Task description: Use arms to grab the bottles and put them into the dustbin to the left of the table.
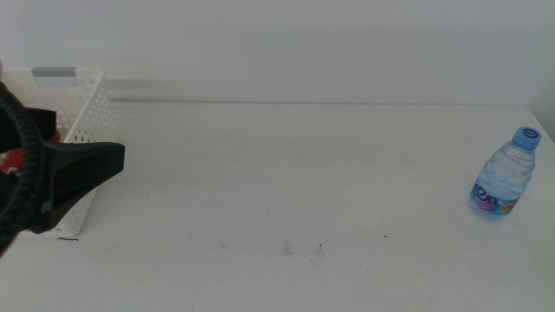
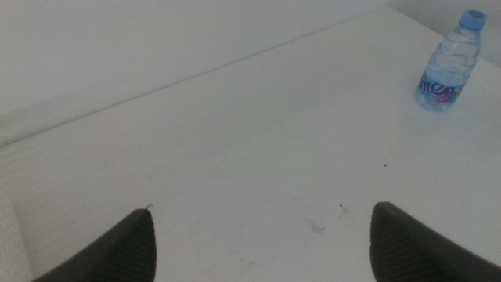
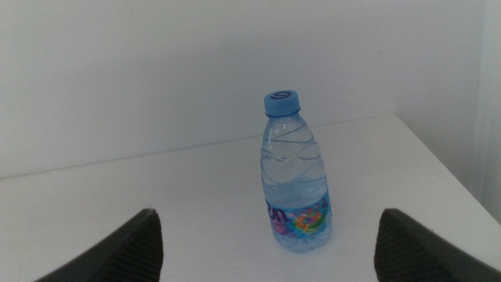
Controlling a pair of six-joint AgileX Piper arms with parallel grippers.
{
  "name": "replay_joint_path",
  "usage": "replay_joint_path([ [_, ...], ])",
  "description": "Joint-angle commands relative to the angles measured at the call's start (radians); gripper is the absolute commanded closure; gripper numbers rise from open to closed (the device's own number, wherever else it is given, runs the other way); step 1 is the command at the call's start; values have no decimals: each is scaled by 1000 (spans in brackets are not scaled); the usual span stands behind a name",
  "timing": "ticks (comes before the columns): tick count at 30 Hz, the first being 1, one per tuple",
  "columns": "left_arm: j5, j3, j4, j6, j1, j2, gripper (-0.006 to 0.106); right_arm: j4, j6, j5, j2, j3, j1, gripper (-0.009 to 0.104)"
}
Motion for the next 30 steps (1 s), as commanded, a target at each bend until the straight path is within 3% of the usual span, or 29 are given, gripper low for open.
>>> replay_joint_path([
  [1, -7, 0, -2, -9, -3, -4, 7, -6, -3, -9, -4, 3, -5, 9],
  [2, -7, 0, -2, -9, -3, -4, 7, -6, -3, -9, -4, 3, -5, 9],
  [3, -7, 0, -2, -9, -3, -4, 7, -45, -10, -61, -4, 3, -5, 9],
  [6, -9, 0, -2, -9, -3, -4, 7, -52, -1, -124, -4, 3, -5, 9],
  [8, -13, 0, -2, -9, -3, -4, 7, -101, -28, -116, 25, -31, -5, 9],
  [12, -20, 0, 0, -9, -3, -4, 7, -149, -34, -113, 273, -203, -5, 9],
  [18, -22, 0, 2, -9, -3, -4, 7, -149, -50, -235, 645, -298, -5, 9],
  [21, -22, 0, 2, -9, -3, -4, 7, -154, -87, -393, 799, -250, -5, 9],
  [25, -22, 0, 2, -9, -3, -4, 7, -152, -138, -741, 985, -178, -5, 9],
  [30, -24, 0, 2, -9, -3, -4, 7, -142, -138, -908, 1159, -178, -5, 9],
])
